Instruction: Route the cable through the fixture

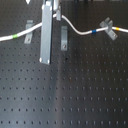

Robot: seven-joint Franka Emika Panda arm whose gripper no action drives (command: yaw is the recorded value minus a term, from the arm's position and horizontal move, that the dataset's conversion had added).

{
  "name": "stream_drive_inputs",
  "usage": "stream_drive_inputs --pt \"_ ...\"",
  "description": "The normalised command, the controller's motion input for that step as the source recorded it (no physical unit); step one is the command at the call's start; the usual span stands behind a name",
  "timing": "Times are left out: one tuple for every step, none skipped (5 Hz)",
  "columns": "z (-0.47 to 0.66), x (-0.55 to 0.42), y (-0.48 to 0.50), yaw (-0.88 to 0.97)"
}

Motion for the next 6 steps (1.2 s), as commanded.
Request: stream_drive_inputs --pt "0.03 0.009 0.062 0.0" --pt "0.11 0.002 0.012 0.0" --pt "0.44 0.013 0.109 0.03" --pt "0.02 0.0 0.0 0.0" --pt "0.27 -0.072 0.018 0.0" --pt "0.03 0.0 0.001 0.0"
